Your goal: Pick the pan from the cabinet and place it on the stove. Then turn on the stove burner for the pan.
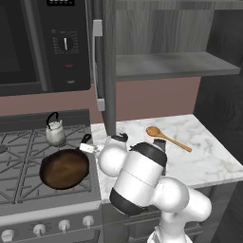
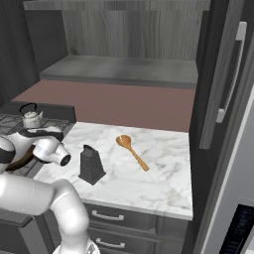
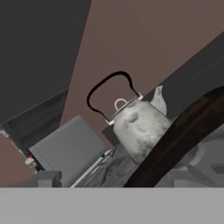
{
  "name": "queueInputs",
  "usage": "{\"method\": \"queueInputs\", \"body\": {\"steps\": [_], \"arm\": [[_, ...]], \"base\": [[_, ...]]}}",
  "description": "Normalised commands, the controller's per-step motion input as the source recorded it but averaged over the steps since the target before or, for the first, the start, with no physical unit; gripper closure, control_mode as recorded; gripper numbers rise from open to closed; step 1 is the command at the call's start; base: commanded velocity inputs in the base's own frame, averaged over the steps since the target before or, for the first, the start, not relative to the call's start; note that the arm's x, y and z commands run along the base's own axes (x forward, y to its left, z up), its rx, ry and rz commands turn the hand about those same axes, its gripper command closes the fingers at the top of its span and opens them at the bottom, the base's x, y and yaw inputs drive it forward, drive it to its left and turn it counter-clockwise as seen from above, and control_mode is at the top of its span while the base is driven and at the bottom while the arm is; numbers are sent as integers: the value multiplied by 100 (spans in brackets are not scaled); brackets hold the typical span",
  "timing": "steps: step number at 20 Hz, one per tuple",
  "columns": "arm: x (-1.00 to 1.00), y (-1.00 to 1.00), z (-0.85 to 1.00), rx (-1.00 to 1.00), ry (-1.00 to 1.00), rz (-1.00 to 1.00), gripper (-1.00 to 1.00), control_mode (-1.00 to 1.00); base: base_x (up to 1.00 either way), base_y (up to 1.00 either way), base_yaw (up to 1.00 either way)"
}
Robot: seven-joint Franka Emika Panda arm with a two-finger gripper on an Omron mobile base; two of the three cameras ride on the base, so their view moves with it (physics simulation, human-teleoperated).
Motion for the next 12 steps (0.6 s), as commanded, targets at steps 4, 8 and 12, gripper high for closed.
{"method": "queueInputs", "body": {"steps": [4,8,12], "arm": [[-12,22,0,0,0,-8,-100,-100],[-8,44,0,0,0,-15,-100,-100],[-10,34,0,-2,2,-18,-100,-100]], "base": [[0,0,0],[0,0,0],[0,0,0]]}}
